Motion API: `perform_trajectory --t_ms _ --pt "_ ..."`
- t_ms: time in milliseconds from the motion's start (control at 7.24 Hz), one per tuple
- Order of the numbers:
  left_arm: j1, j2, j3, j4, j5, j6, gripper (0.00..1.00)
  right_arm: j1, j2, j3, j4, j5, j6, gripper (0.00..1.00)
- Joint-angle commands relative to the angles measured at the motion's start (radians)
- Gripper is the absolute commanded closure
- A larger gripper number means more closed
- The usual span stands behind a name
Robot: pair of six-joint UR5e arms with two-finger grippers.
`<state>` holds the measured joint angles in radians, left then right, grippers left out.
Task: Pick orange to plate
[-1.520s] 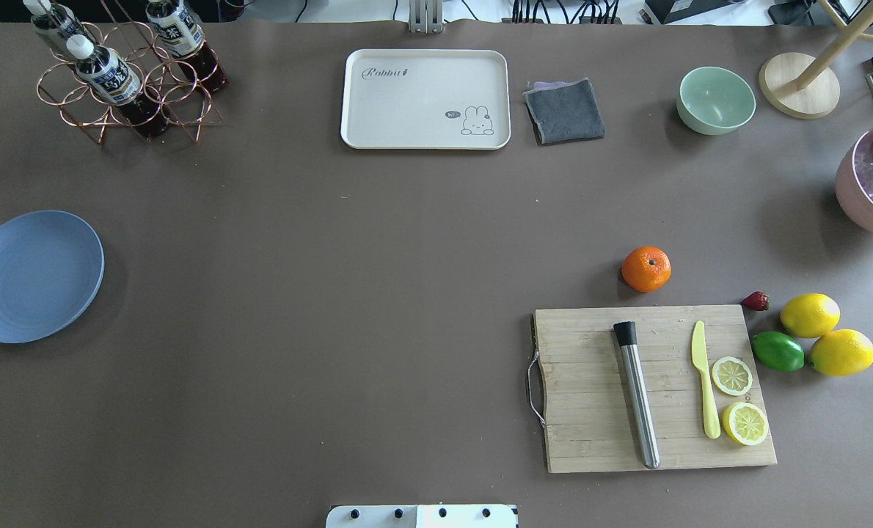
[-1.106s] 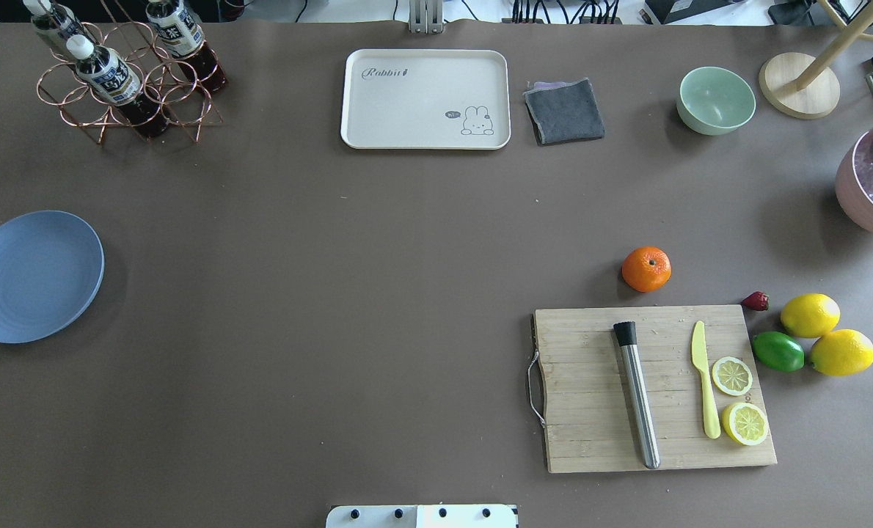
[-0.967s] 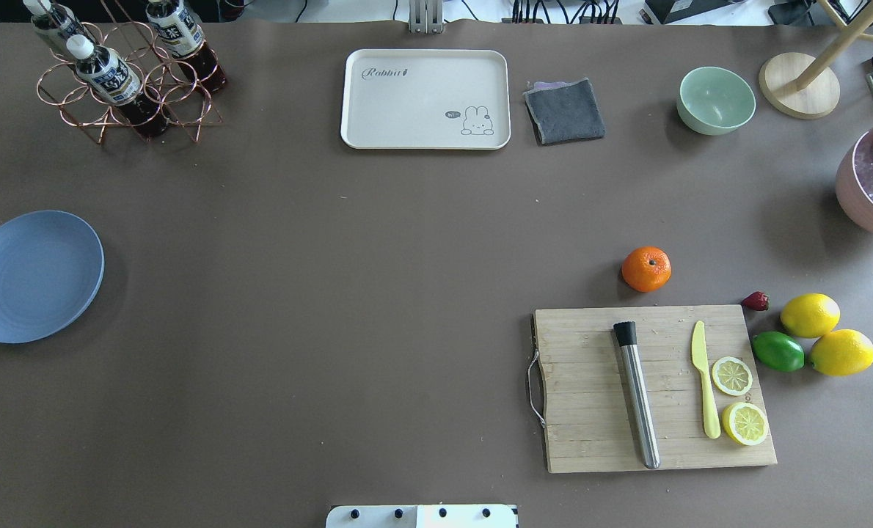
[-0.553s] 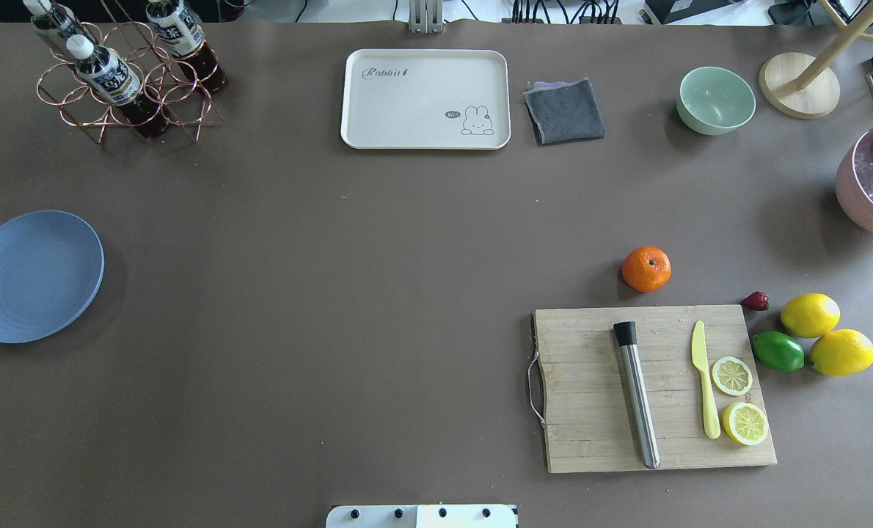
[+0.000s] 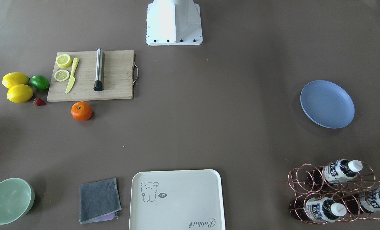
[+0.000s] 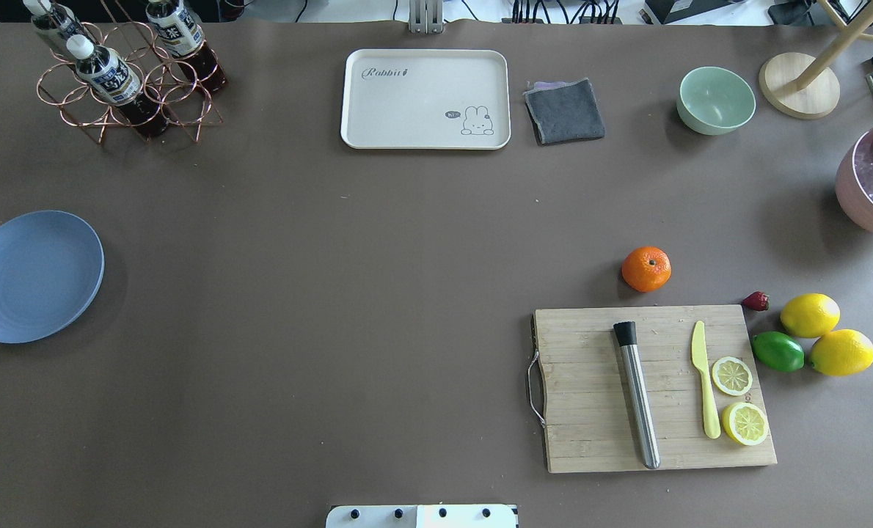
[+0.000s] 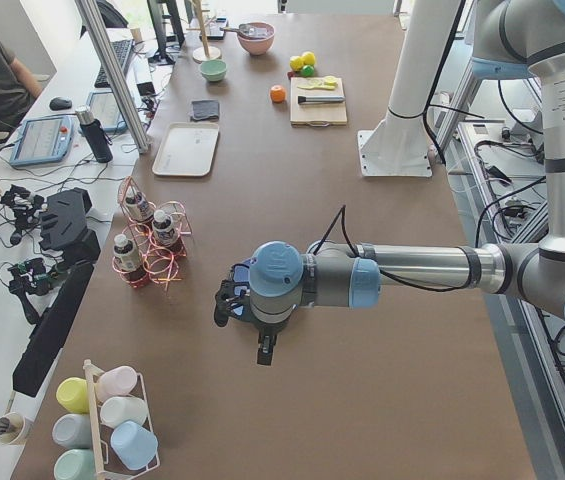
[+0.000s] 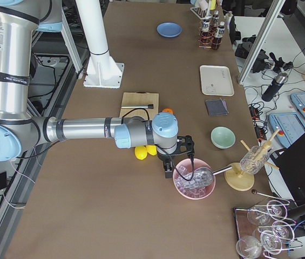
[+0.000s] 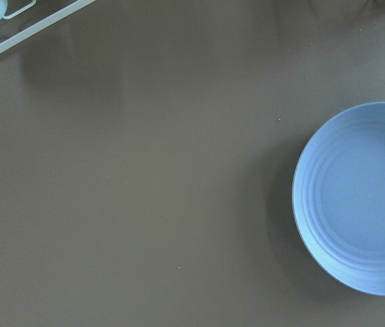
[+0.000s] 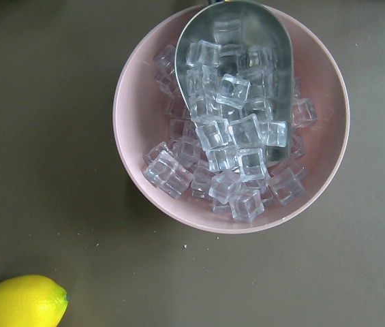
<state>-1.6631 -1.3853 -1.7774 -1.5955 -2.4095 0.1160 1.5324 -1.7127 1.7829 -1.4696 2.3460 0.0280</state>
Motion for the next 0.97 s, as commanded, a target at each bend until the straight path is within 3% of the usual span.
perform_trajectory --t_ms 0,829 --pt "0.000 0.002 0.001 -0.004 0.009 0.001 0.03 0.000 -0.001 0.001 0.000 0.004 0.001 0.00" --pt "0.082 -0.006 0.001 -0.009 0.000 -0.045 0.03 0.000 -0.002 0.018 0.000 0.019 -0.008 0.00"
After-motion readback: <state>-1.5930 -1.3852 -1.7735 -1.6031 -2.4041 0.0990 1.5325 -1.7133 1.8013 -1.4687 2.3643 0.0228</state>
